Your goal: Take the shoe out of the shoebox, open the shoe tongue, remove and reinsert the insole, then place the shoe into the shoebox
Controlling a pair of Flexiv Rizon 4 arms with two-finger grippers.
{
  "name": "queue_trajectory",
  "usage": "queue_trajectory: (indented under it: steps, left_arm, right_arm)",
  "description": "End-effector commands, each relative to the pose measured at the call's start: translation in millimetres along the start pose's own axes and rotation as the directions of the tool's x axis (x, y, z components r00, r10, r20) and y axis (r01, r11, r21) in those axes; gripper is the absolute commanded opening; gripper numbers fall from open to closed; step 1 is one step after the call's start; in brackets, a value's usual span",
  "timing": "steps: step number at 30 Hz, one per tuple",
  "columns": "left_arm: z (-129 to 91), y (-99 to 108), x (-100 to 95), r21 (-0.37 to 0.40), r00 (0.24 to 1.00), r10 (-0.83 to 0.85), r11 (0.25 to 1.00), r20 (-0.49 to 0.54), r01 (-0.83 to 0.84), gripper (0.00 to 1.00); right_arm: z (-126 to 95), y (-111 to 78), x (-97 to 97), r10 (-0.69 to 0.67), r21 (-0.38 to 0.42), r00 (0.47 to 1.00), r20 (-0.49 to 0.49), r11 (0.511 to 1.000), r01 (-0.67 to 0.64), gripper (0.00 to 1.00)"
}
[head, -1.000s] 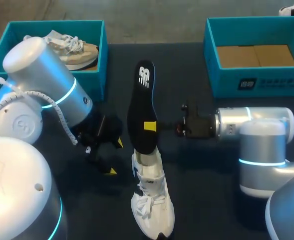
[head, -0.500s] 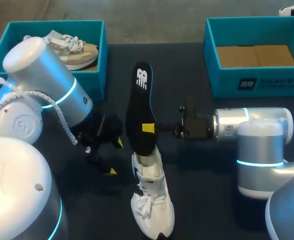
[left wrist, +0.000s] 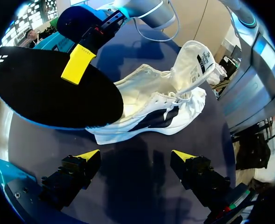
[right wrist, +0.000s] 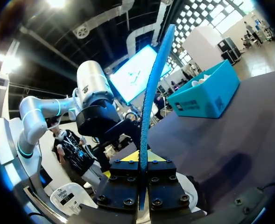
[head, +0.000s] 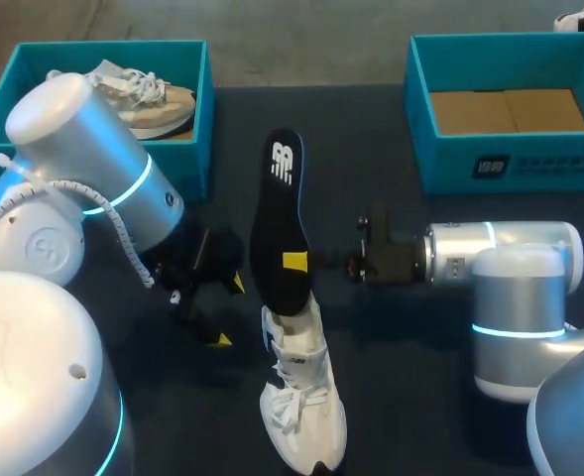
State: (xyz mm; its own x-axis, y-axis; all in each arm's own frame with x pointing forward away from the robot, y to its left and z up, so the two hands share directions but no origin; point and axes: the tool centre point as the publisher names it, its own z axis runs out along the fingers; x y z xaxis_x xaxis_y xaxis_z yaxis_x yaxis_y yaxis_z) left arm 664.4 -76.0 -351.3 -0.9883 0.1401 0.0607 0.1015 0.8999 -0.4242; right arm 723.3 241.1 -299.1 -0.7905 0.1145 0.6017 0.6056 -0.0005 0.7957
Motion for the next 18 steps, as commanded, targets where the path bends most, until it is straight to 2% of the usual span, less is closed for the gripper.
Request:
queue_trajectory:
  steps: [1,18]
  left_arm:
    - [0.2,0.5,1.7,0.001,1.0,0.0,1.0,0.003,0.0,1.0]
    - [0.2,0.5,1.7,0.001,1.0,0.0,1.0,0.003,0.0,1.0]
  right_arm:
    - [0.1,-0.5,1.1,-0.002,0.01,1.0,-0.004,1.0,0.002,0.0]
    - [-5.6,-3.9,0.2,-0.017,0.02,0.999,-0.039,1.0,0.018,0.0]
